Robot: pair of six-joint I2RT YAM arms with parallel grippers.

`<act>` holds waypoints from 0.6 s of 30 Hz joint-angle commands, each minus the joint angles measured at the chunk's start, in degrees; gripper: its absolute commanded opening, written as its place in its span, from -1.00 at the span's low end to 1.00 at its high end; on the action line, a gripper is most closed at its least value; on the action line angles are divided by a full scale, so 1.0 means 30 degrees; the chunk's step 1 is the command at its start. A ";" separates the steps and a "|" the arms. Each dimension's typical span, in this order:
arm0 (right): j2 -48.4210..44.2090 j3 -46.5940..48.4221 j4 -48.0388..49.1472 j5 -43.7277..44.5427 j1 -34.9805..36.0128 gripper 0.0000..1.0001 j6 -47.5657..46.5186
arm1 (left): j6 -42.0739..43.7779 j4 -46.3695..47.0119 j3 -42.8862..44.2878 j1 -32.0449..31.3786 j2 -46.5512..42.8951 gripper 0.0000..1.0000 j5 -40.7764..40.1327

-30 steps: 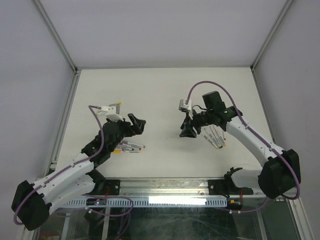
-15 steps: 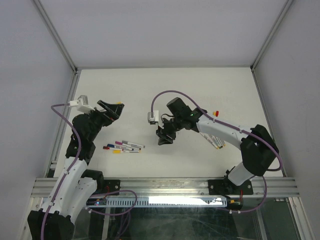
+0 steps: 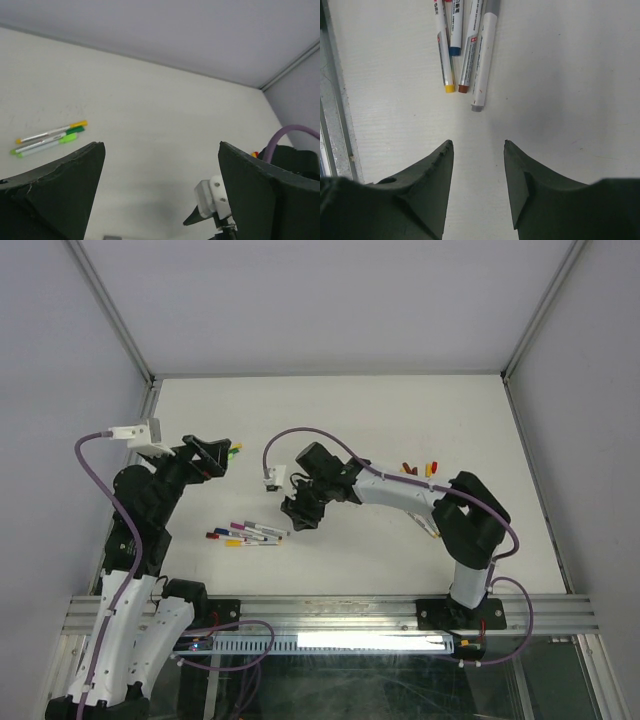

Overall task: Open the pen caps
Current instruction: Move the pen to the center of the board.

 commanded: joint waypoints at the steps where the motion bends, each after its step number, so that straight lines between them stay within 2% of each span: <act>1: 0.0798 0.1758 0.0135 0.1264 0.0492 -0.06 0.1037 | 0.2154 -0.1625 -0.0881 0.0189 -0.0185 0.98 -0.2015; 18: 0.2668 0.3466 -0.0579 0.2470 0.1430 -0.07 0.1858 | 0.2364 -0.1729 -0.1263 0.0324 -0.1375 0.98 -0.2908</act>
